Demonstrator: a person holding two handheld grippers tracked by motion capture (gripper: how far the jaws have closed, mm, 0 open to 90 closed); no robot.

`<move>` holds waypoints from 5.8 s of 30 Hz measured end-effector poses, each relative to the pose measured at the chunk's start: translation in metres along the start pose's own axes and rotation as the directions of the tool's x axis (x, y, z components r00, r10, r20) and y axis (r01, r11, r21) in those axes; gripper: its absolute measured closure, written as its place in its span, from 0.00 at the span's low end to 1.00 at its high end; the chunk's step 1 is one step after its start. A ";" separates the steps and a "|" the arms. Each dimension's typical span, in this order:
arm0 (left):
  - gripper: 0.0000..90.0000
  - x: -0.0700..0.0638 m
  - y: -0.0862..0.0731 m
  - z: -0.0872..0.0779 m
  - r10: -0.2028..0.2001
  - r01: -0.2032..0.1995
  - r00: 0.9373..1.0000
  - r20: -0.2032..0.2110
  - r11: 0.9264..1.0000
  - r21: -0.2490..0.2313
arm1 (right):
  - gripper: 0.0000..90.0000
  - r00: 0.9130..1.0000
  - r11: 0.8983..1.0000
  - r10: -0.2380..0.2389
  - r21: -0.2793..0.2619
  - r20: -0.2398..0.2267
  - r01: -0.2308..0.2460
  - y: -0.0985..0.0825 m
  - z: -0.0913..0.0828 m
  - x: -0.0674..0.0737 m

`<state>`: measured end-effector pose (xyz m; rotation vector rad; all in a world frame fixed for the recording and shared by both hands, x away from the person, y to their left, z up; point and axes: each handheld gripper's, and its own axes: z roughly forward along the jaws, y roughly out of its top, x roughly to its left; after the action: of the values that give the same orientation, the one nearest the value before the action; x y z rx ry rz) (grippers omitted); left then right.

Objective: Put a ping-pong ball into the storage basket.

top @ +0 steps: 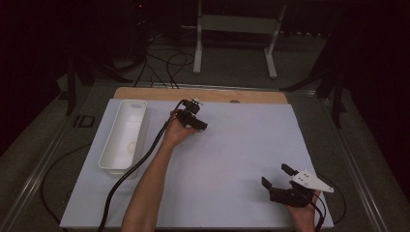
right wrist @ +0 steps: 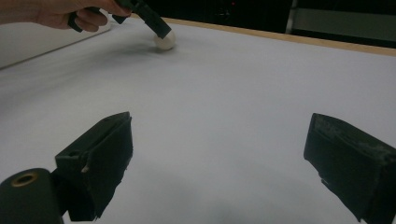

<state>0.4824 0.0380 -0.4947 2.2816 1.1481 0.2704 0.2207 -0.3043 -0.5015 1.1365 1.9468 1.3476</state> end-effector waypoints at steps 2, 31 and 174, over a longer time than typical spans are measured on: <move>0.31 -0.001 0.000 0.001 0.003 -0.003 1.000 -0.003 1.000 0.003 | 0.08 1.000 1.000 -0.001 0.000 0.001 0.001 0.000 0.000 0.000; 0.57 -0.001 -0.003 0.010 -0.028 0.029 0.999 -0.035 0.999 0.026 | 0.08 1.000 1.000 0.002 -0.002 0.003 -0.002 0.000 -0.001 0.000; 0.57 0.006 0.010 -0.132 0.133 -0.133 0.991 -0.001 0.991 -0.023 | 0.08 1.000 1.000 -0.005 0.007 -0.001 0.005 -0.001 0.002 0.002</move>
<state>0.4382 0.0904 -0.3816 2.3412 0.9885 0.3322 0.2206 -0.3018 -0.5029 1.1334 1.9551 1.3401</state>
